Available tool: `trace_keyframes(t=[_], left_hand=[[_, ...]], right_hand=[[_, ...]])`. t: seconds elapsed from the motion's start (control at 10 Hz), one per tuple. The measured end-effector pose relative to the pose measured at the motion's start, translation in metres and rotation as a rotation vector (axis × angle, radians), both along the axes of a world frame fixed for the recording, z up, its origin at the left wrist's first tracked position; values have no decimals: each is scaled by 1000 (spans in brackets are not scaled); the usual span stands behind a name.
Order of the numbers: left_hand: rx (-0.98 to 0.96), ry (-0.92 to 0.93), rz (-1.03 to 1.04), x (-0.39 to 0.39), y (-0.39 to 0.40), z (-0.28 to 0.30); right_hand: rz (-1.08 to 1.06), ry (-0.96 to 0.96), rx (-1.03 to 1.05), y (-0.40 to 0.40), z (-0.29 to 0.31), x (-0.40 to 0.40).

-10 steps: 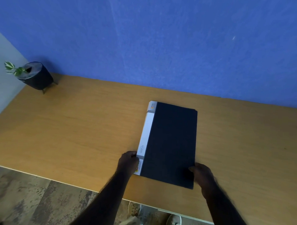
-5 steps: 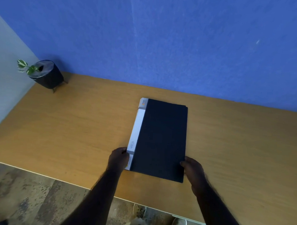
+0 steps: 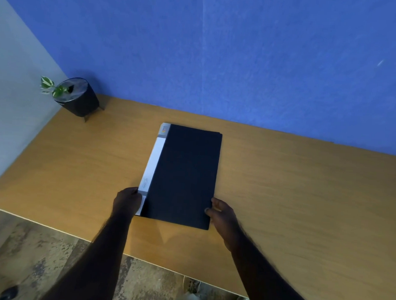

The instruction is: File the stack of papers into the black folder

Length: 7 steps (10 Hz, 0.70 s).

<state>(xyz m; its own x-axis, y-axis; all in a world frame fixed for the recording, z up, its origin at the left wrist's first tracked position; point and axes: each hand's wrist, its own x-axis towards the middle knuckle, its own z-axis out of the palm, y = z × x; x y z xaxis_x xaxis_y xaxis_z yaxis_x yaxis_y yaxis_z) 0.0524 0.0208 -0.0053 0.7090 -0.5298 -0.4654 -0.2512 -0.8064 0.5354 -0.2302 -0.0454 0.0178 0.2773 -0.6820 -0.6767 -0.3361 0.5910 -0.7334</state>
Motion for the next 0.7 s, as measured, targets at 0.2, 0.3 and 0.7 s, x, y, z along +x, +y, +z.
trace_keyframes(t=[0.2,0.3,0.7], left_hand=[[3,18,40,33,-3,5],[19,-7,55,38,-5,8],[84,-257,36,30,-1,31]], right_hand=[[94,7,0,3,0,33],[131,31,-12,4,-2,43],[151,266,-205,-3,-5,15]])
